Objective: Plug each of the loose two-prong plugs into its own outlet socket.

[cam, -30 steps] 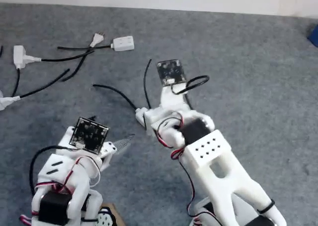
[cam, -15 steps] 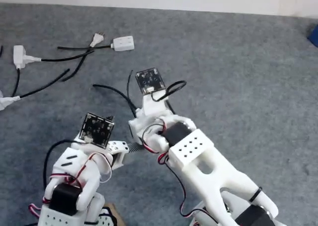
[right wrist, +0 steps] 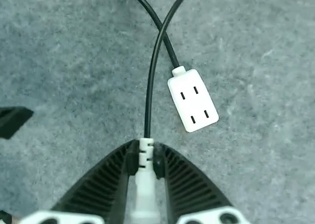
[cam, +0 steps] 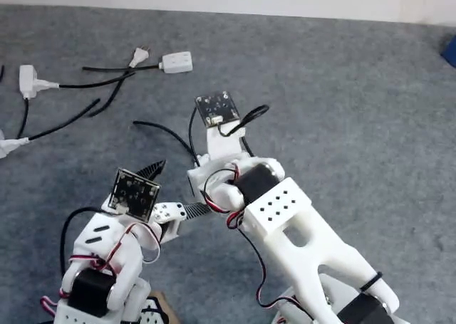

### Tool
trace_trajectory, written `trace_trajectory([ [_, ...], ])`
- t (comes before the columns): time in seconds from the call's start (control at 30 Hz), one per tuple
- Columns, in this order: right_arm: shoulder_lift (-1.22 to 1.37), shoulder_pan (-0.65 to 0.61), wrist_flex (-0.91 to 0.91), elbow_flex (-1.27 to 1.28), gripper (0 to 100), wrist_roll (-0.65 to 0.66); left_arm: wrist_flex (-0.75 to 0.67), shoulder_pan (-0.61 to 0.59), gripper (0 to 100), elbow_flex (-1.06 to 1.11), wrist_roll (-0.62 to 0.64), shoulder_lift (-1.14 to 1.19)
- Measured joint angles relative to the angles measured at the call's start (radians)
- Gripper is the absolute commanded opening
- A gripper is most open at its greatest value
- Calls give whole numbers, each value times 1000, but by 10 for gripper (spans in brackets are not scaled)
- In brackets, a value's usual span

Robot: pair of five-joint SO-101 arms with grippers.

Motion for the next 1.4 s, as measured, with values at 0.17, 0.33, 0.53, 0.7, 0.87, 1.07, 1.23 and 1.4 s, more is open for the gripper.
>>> trace_trajectory([
  [0.17, 0, -2, 114, -107, 5, 64, -17, 2, 450, 0, 2, 0],
  [0.33, 3, -2, 219, -199, 5, 110, -21, 3, 450, -5, 2, 0],
  [0.53, -25, 71, 318, -302, 5, 137, -17, -68, 450, 46, -3, 14],
  [0.7, -26, 84, 327, -305, 5, 161, -20, -83, 450, 48, -6, 9],
  [0.87, -26, 86, 327, -305, 5, 163, -18, -84, 450, 48, -6, 11],
  [1.07, 23, 114, 342, -307, 5, 209, -32, -178, 449, 54, -28, 9],
  [1.23, 126, 126, 330, -307, 5, 213, -52, -198, 449, 71, -34, 11],
  [1.4, 233, 183, 209, -307, 5, 212, -55, -261, 449, 72, -34, 5],
])
